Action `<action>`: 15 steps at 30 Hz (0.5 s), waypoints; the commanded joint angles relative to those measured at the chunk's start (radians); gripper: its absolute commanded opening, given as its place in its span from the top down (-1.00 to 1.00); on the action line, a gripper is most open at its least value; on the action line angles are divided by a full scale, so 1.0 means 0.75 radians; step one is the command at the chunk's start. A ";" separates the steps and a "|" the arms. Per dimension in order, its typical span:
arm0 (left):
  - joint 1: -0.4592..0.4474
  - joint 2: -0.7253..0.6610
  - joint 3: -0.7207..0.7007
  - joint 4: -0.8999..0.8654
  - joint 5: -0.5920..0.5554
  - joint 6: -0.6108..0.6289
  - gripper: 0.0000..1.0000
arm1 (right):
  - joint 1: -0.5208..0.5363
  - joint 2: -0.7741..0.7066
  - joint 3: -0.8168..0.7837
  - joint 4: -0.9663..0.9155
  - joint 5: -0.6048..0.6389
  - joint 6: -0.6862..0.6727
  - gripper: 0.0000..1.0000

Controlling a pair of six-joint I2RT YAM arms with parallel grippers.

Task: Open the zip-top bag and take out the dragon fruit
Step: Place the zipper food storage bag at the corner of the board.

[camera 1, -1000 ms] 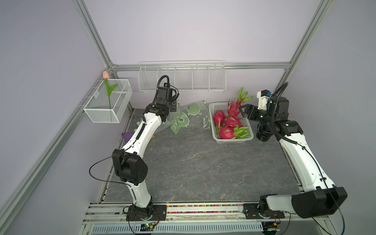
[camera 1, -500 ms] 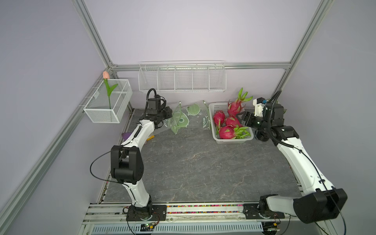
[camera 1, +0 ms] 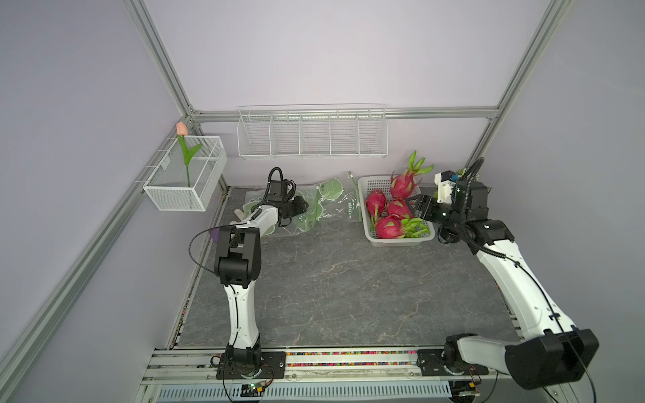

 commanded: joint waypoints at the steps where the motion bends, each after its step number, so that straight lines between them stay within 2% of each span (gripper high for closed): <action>1: -0.013 0.047 0.034 0.021 0.029 -0.010 0.13 | 0.009 -0.043 -0.053 0.059 -0.009 0.006 -0.57; 7: -0.016 0.022 0.049 -0.018 0.010 0.020 0.14 | 0.012 -0.093 -0.104 0.058 -0.021 0.007 -0.57; 15: -0.019 -0.296 0.009 -0.108 -0.105 0.088 -0.09 | 0.021 -0.244 -0.260 0.082 0.018 -0.022 -0.58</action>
